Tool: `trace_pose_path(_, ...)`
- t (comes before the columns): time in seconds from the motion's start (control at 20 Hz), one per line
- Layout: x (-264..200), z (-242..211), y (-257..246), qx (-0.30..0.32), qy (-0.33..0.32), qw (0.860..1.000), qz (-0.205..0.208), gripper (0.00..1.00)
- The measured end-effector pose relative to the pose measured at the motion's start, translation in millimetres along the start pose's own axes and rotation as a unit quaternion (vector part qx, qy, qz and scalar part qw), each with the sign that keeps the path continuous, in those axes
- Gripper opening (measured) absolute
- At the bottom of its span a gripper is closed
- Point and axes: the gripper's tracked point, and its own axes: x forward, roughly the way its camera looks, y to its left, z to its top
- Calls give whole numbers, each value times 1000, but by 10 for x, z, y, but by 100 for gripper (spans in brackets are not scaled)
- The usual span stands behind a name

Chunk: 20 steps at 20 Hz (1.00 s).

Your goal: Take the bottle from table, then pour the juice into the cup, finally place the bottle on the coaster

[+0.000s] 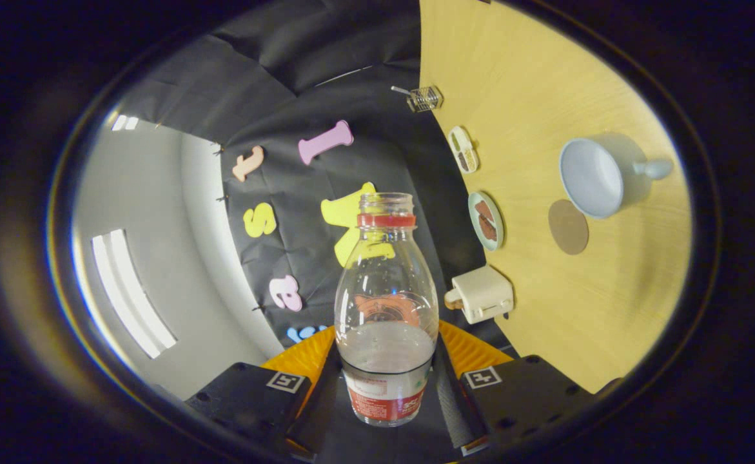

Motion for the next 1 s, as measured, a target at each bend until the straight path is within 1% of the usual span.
trace_pose_path(0.1, 11, -3, -49, -55, 11, 998, -11, 74)
trace_pose_path(0.25, 50, -5, -126, -133, 28, 990, -28, 75)
trace_pose_path(0.3, 63, -19, -158, -166, 32, 985, -37, 74)
trace_pose_path(0.4, 86, -9, -261, -246, 44, 966, -58, 75)
trace_pose_path(0.5, 121, -24, -344, -331, 63, 938, -77, 75)
trace_pose_path(0.6, 120, -45, -380, -400, 78, 908, -98, 75)
trace_pose_path(0.7, 121, -139, -304, -452, 86, 883, -96, 75)
trace_pose_path(0.85, 101, -218, -246, -540, 90, 832, -93, 76)
trace_pose_path(1.0, 73, -185, -298, -611, 87, 781, -98, 76)
